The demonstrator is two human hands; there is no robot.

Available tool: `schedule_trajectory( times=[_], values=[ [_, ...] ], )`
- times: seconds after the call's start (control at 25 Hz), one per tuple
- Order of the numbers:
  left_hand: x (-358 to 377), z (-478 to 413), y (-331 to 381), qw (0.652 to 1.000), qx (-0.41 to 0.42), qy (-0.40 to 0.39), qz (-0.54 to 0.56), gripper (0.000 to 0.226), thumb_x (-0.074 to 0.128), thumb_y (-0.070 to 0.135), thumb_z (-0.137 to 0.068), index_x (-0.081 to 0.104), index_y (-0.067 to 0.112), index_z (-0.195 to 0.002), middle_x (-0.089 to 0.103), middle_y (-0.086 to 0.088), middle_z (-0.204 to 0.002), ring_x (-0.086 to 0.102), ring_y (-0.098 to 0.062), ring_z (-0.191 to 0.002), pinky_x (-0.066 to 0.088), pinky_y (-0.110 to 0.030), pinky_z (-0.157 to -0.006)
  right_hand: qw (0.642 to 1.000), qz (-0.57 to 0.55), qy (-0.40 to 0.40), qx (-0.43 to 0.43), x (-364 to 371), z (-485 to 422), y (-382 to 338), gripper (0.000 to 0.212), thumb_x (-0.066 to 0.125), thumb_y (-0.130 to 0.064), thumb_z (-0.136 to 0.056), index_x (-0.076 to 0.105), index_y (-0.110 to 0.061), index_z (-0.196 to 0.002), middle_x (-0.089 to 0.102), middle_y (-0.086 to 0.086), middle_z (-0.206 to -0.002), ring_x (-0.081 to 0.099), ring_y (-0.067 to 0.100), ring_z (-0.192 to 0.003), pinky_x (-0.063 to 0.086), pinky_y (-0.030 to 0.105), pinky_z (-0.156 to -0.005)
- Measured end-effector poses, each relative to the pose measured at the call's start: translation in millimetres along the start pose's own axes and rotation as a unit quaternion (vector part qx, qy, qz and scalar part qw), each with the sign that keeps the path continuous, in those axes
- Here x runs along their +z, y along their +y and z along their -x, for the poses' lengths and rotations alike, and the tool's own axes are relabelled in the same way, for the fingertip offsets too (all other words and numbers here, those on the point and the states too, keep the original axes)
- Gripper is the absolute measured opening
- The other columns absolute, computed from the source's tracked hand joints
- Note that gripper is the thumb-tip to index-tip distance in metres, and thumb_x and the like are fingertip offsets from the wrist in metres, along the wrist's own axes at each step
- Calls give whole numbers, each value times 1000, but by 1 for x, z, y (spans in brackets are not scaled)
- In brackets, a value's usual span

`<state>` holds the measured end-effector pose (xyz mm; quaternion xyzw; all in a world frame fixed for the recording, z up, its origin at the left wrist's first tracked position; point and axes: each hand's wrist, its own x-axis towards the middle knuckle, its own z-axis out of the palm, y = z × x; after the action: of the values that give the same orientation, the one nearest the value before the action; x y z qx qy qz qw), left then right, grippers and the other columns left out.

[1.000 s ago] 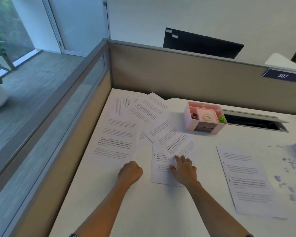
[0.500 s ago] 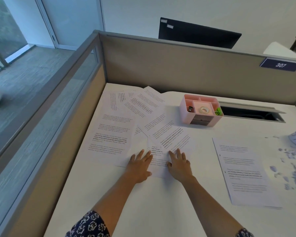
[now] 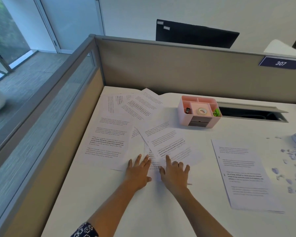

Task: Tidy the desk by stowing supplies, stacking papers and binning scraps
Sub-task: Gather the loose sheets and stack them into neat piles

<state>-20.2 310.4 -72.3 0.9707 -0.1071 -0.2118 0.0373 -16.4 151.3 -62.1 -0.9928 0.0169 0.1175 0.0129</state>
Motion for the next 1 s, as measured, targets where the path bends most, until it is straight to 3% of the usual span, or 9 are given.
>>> schedule_trajectory(
  times=[0.12,0.28,0.4,0.48,0.56,0.68,0.84,1.0],
  values=[
    [0,6,8,999,-19,14,35,78,53,42,-94,10,20,-154,2,3,-163,2,-25,-150,14,-48,-119,997,-55,50,-4,-15,-13,-3,50,34,-50,-98,42,-21,-138,65,7,-120,49,29,-120,36,47,-100],
    [-11,8,14,983,-51,63,162,57,55,30,-89,39,19,-143,33,0,-147,32,-19,-134,32,-34,-109,991,-115,23,60,-27,-49,28,49,44,-43,-94,46,-15,-134,51,12,-131,40,31,-123,38,45,-96],
    [-19,0,15,925,-133,63,350,57,59,30,-88,41,16,-141,38,-6,-143,41,-21,-130,37,-31,-106,983,-137,-60,104,-26,-63,61,63,52,-50,-89,38,-15,-139,38,11,-143,33,32,-131,34,48,-102],
    [-24,-9,15,869,-183,31,460,64,62,31,-88,37,14,-144,39,-9,-143,44,-23,-130,37,-31,-105,984,-125,-71,105,-24,-64,71,72,56,-56,-85,34,-15,-140,38,10,-142,34,32,-131,35,48,-101],
    [-28,-17,16,835,-205,6,511,67,63,32,-88,35,11,-146,43,-10,-144,45,-24,-129,37,-31,-105,986,-110,-69,106,-23,-61,69,77,57,-61,-82,32,-16,-139,38,11,-140,37,33,-129,34,48,-101],
    [-32,-20,18,850,-223,32,476,57,57,30,-91,40,12,-143,49,-9,-140,50,-24,-125,40,-32,-103,981,-116,-86,130,-21,-55,61,83,59,-67,-77,33,-16,-138,40,12,-138,39,33,-128,33,48,-101],
    [-33,-13,-3,915,-290,170,222,49,53,31,-91,43,16,-138,47,-9,-134,47,-26,-122,42,-39,-95,976,-131,-58,165,-16,-50,61,83,62,-67,-74,37,-15,-135,44,12,-132,42,32,-124,37,46,-98],
    [-22,-8,-47,907,-370,105,174,81,56,56,-87,24,15,-149,20,-12,-156,21,-31,-141,29,-45,-109,974,-137,-53,169,-13,-50,59,80,62,-65,-76,37,-16,-134,42,11,-132,41,32,-124,38,46,-96]
  ],
)
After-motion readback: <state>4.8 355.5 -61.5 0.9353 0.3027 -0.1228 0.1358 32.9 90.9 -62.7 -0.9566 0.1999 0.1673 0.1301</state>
